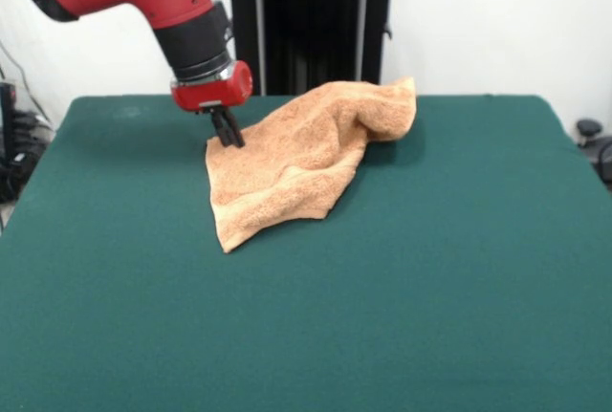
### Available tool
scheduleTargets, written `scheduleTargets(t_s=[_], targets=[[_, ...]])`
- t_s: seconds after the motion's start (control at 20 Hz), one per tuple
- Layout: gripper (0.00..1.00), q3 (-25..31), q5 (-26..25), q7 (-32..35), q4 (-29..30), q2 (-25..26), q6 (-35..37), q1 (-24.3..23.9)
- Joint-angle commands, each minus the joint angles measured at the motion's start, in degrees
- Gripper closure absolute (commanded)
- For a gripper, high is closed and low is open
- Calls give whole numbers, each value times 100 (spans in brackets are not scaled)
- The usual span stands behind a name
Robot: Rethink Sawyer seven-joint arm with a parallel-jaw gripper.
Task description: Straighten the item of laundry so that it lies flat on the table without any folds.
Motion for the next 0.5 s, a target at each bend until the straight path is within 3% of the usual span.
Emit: scheduleTargets(t_s=[0.05, 0.5], targets=[[100, -830, -1185, -2123, -1713, 207, 1200, 159], [100, -793, -1033, -2535, -1722, 94, 1493, -48]])
